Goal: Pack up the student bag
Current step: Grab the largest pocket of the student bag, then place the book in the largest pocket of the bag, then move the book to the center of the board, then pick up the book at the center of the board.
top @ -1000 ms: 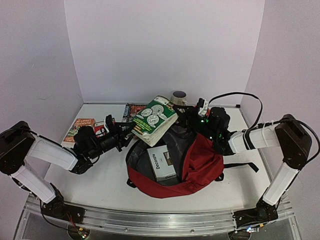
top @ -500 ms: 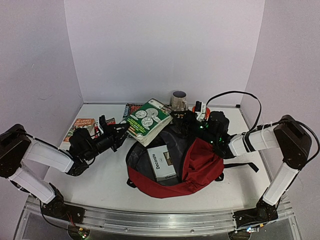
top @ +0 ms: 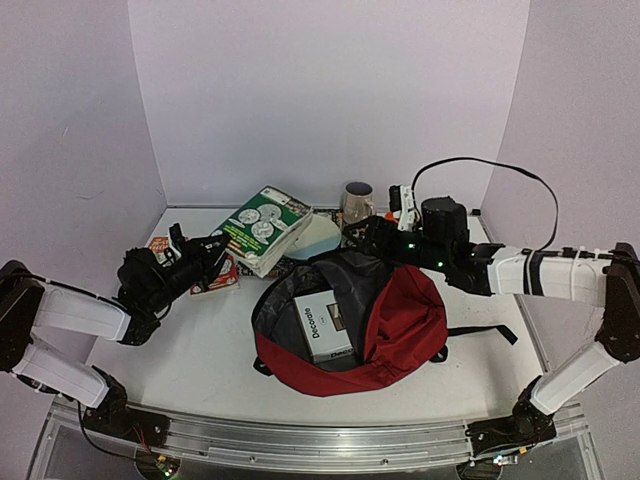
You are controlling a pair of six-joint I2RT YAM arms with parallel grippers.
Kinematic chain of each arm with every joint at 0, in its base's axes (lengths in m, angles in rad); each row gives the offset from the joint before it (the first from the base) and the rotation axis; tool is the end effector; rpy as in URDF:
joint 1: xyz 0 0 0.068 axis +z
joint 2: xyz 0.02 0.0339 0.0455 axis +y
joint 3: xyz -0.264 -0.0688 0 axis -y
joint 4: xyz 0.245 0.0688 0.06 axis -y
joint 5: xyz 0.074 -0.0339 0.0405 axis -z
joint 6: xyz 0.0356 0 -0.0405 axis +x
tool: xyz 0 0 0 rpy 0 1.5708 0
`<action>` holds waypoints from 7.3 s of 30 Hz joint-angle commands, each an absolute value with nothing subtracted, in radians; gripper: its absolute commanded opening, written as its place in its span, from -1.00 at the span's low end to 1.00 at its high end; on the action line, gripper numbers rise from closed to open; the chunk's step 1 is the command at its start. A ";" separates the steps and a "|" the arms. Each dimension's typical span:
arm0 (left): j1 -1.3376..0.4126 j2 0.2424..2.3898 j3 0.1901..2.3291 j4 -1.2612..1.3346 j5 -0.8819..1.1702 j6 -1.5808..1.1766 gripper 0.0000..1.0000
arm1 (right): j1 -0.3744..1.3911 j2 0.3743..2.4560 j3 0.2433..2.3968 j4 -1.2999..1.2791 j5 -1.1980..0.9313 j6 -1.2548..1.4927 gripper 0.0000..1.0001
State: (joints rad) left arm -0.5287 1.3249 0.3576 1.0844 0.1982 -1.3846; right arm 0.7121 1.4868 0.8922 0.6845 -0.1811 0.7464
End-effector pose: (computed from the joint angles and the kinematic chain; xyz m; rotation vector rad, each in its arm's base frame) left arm 0.2143 -0.1333 0.2146 -0.5303 1.6186 -1.6527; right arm 0.2555 0.2290 0.2988 -0.1331 1.6220 1.2904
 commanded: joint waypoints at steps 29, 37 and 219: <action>-0.324 1.152 0.376 0.891 0.830 -1.363 -1.00 | 0.709 1.588 1.130 0.002 0.053 0.502 0.15; -0.326 1.133 0.387 0.763 0.921 -1.311 -1.00 | 0.710 1.475 1.154 0.002 0.066 0.478 -0.97; -0.492 1.292 1.158 -0.701 -0.135 -0.466 -1.00 | 0.709 1.266 0.983 0.306 -0.128 0.322 0.97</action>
